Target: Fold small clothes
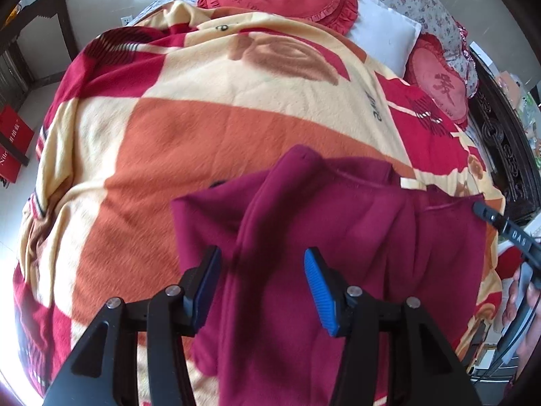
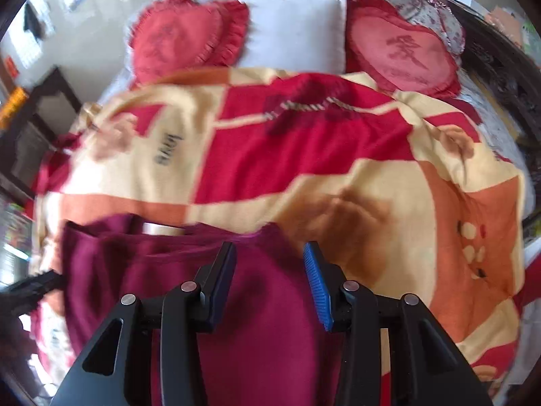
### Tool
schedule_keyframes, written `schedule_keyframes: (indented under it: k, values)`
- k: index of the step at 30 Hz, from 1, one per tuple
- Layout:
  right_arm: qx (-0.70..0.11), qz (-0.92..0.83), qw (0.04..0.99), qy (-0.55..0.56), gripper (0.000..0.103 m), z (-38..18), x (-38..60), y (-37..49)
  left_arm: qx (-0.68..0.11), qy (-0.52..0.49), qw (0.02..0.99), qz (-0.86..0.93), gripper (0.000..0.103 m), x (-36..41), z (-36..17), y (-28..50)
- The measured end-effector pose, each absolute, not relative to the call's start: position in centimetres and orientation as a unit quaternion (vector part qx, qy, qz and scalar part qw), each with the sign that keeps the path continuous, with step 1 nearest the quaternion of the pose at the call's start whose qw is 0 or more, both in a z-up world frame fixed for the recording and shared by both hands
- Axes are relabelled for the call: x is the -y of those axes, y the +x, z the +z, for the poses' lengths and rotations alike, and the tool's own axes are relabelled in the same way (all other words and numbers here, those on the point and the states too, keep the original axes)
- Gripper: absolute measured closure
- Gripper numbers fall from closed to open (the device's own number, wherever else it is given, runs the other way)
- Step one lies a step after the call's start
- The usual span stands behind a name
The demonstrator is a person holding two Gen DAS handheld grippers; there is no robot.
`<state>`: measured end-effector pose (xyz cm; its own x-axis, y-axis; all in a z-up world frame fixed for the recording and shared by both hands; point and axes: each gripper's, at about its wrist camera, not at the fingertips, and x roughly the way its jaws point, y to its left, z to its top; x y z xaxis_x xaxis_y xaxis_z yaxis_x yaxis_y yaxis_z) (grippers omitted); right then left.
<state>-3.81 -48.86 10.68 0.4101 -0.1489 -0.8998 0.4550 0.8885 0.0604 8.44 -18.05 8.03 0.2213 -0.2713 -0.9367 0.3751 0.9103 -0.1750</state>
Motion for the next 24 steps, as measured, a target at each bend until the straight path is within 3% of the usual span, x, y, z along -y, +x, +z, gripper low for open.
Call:
schedule_keyframes:
  k: [1,3,7,14,15,17,24]
  values:
    - [-0.516,-0.18,0.824,0.149,0.081,10.1,49.1,-3.7,-0.59,0.05,0.779,-0.204,0.048,18.6,7.6,8.8]
    - [-0.524,-0.16,0.821,0.159,0.103,9.3,49.1,-3.4,-0.595,0.06,0.779,-0.191,0.048,19.1,6.7,9.4]
    - [-0.494,-0.193,0.829,0.176,0.103,10.0,50.7,-4.4,-0.598,0.06,0.78,-0.174,0.045,19.4,5.3,10.4]
    - [-0.524,-0.194,0.81,0.179,0.103,7.3,51.6,-3.9,-0.59,0.074,0.785,-0.171,0.043,19.8,5.5,9.8]
    - [-0.519,-0.183,0.812,0.197,0.101,7.9,51.8,-4.4,-0.59,0.072,0.785,-0.172,0.043,19.6,5.8,9.6]
    - [-0.507,-0.167,0.812,0.236,0.089,9.3,52.3,-6.2,-0.591,0.063,0.784,-0.179,0.043,18.8,6.7,9.2]
    - [-0.511,-0.138,0.805,0.268,0.082,10.7,50.2,-16.8,-0.595,0.028,0.778,-0.198,0.031,13.5,8.6,4.4]
